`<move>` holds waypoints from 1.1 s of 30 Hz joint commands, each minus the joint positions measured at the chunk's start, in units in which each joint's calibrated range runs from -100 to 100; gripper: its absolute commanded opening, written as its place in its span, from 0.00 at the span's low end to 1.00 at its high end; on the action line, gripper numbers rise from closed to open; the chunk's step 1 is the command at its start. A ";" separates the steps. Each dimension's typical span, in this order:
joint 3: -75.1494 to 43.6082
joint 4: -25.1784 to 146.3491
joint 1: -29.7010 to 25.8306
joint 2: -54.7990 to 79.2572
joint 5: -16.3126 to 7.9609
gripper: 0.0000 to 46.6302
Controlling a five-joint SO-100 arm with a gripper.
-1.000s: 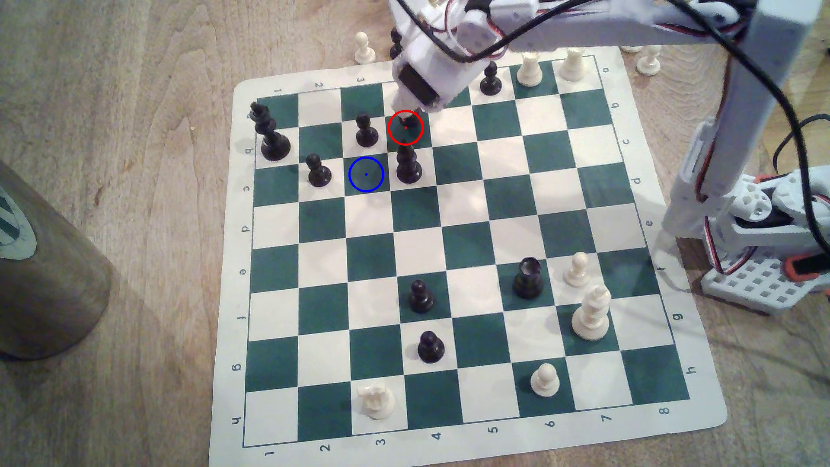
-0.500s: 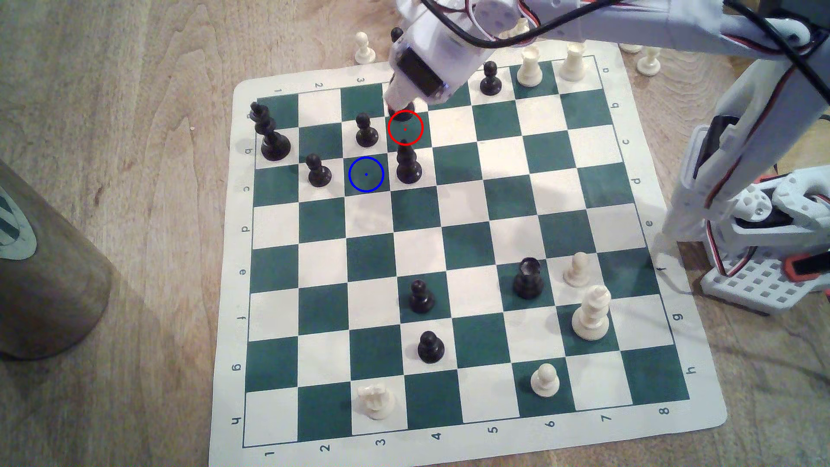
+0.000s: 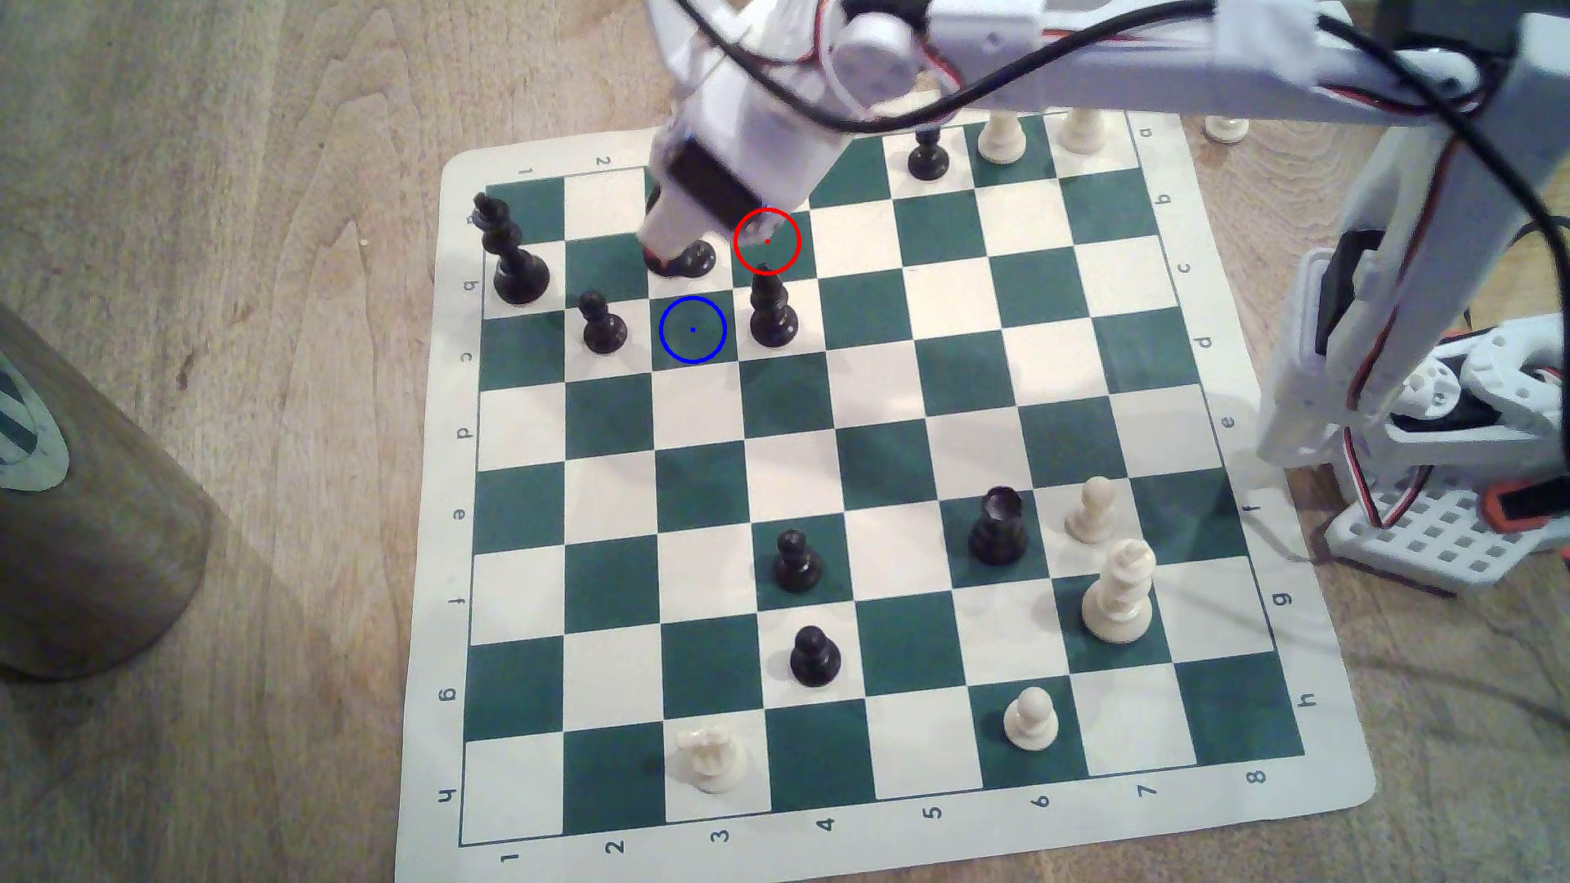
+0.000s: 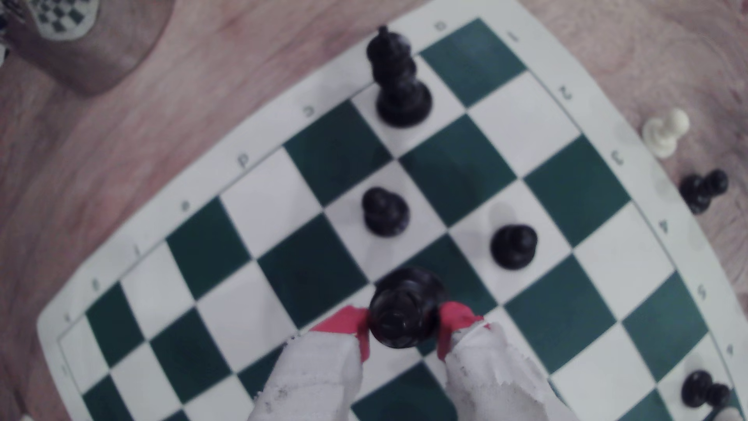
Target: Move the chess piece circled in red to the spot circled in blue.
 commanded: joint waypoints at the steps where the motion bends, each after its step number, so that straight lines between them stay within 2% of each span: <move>1: -4.79 -2.63 -0.33 1.40 -0.68 0.00; 15: -5.97 -6.72 0.45 10.32 -0.44 0.00; 33: -5.97 -7.62 0.76 12.36 -0.39 0.01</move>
